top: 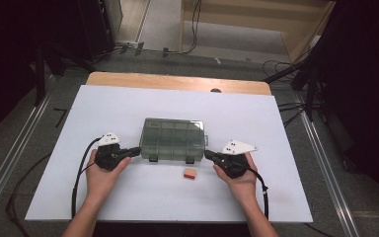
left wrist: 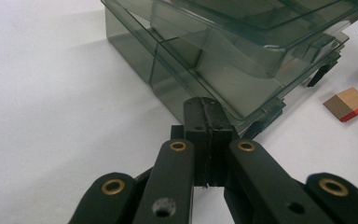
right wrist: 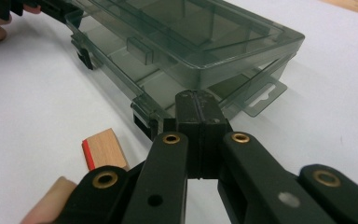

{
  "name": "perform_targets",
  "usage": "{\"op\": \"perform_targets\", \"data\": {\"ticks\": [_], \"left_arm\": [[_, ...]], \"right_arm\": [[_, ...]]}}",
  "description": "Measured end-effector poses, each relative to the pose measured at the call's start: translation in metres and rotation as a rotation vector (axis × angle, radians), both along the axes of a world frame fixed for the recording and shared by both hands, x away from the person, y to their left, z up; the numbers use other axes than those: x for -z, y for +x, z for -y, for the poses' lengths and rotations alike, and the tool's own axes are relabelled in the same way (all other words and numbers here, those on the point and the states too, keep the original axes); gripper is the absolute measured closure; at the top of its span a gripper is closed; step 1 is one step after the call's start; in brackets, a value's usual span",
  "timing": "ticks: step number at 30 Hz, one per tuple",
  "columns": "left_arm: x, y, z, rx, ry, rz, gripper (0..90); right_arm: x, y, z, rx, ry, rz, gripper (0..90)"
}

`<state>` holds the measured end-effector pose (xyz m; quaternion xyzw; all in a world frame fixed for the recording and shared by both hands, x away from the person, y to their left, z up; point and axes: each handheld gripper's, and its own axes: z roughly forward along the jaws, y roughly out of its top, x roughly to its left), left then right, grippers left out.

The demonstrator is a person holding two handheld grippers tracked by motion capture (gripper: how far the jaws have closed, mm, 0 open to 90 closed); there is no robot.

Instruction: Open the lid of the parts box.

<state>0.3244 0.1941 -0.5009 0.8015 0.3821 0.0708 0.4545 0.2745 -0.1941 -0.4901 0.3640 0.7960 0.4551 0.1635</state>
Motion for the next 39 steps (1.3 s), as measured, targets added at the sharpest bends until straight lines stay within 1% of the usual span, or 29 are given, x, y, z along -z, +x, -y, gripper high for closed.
{"op": "perform_targets", "data": {"ticks": [3,7,13,18,20,22,25,28,29,30,31,32,33,34,35,36,39], "left_arm": [[0.0,0.0,0.0,0.001,0.002,0.001,90.0],[0.001,0.0,0.0,0.004,0.004,-0.001,90.0],[0.001,0.0,0.002,0.016,-0.005,-0.006,90.0],[-0.003,-0.001,0.0,0.0,-0.019,0.013,90.0],[-0.008,-0.002,-0.001,-0.006,-0.039,0.032,90.0],[-0.01,-0.003,-0.001,-0.004,-0.044,0.036,90.0],[-0.013,-0.005,-0.001,0.007,-0.046,0.044,90.0],[-0.011,-0.005,0.001,0.012,-0.033,0.04,90.0],[-0.01,-0.005,0.001,0.011,-0.017,0.036,90.0],[-0.01,-0.005,0.001,0.011,-0.017,0.036,90.0],[-0.009,-0.005,0.001,0.01,-0.013,0.032,90.0],[-0.008,-0.005,0.002,0.006,-0.009,0.03,90.0],[-0.006,-0.005,0.003,0.003,-0.004,0.026,90.0],[-0.006,-0.005,0.003,0.003,-0.004,0.026,90.0],[-0.005,-0.005,0.003,0.003,-0.002,0.027,90.0],[-0.005,-0.004,0.003,0.002,-0.003,0.025,90.0],[-0.005,-0.004,0.002,-0.001,0.0,0.027,90.0]], "right_arm": [[-0.001,0.0,0.0,0.003,0.007,0.008,88.3],[-0.002,0.0,0.001,0.007,0.012,0.008,88.2],[-0.004,0.001,0.003,0.012,0.025,0.014,88.3],[-0.01,0.002,0.005,0.023,0.036,0.027,88.2],[-0.013,0.004,0.008,0.026,0.045,0.031,88.3],[-0.014,0.005,0.007,0.024,0.041,0.027,88.2],[-0.013,0.006,0.006,0.024,0.033,0.029,88.3],[-0.012,0.006,0.007,0.03,0.023,0.026,88.2],[-0.01,0.007,0.009,0.049,0.015,0.024,88.2],[-0.01,0.007,0.009,0.049,0.015,0.024,88.2],[-0.008,0.008,0.01,0.064,0.01,0.018,88.2],[0.001,0.009,0.012,0.1,-0.005,-0.005,88.2],[0.007,0.01,0.012,0.113,-0.007,-0.019,88.2],[0.012,0.011,0.012,0.119,-0.014,-0.034,88.2],[0.012,0.011,0.012,0.119,-0.014,-0.034,88.2],[0.02,0.013,0.009,0.119,-0.022,-0.055,88.2],[0.024,0.013,0.003,0.105,-0.031,-0.066,88.3]]}}
